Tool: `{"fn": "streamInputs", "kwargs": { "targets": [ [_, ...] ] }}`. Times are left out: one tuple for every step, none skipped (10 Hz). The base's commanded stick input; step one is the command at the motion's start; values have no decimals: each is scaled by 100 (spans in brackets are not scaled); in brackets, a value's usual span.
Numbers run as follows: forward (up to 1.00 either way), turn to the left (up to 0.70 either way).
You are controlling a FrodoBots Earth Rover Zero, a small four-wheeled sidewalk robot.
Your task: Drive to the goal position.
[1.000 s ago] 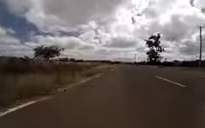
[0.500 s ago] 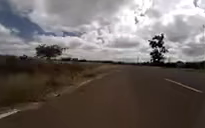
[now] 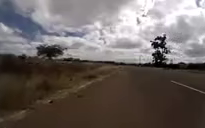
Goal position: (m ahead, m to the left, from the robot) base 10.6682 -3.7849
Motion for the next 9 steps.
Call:
{"fn": "streamInputs", "kwargs": {
  "targets": [
    [85,0],
    [85,-2],
    [85,-24],
    [85,-34],
    [85,-34],
    [85,-34],
    [85,-34],
    [85,-34],
    [85,-34]
  ]
}}
